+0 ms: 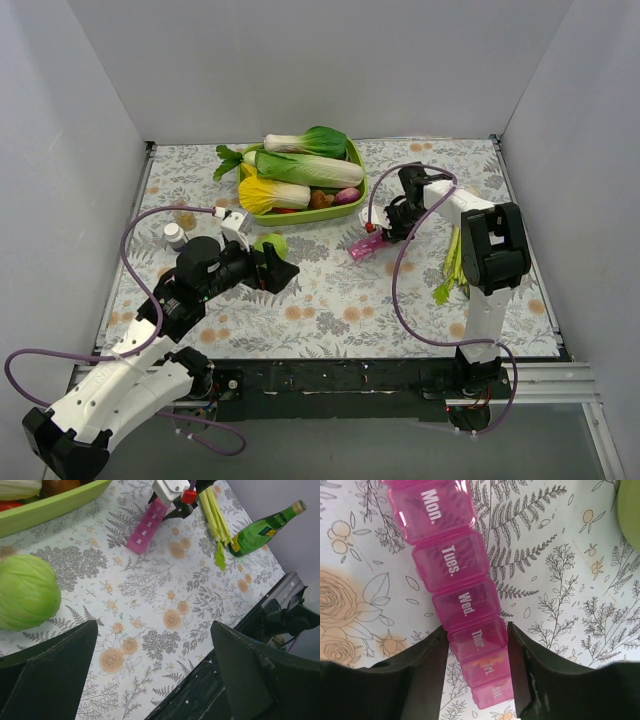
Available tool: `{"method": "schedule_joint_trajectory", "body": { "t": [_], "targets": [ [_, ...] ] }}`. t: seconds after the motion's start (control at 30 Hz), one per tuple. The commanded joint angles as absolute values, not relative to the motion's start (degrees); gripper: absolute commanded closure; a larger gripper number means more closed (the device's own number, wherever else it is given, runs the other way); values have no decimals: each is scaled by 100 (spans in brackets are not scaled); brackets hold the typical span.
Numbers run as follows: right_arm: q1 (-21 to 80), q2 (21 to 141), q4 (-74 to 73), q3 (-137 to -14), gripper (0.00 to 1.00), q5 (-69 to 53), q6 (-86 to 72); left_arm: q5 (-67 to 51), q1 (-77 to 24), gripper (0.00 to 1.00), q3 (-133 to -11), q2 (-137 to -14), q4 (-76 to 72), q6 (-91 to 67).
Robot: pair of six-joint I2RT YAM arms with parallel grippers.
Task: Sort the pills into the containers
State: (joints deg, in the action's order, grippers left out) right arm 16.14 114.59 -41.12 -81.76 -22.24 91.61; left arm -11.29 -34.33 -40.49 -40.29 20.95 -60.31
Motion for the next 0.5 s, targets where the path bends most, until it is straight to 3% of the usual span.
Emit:
{"method": "schedule_joint_trajectory", "body": {
  "t": [0.0, 0.17, 0.47],
  "targets": [
    [1793, 11145, -4439, -7665, 50, -2338, 8886, -1626, -3437, 2, -3754, -4008, 1706, -6371],
    [2275, 10530, -4079, -6883, 63, -2566, 8061, -1951, -3428, 2, -3280, -3955, 1311, -7039],
    [4437, 9457, -2298, -5274, 64, -2216, 5320, -2074, -3436, 6, -2216, -4122, 388, -8568]
  ]
}}
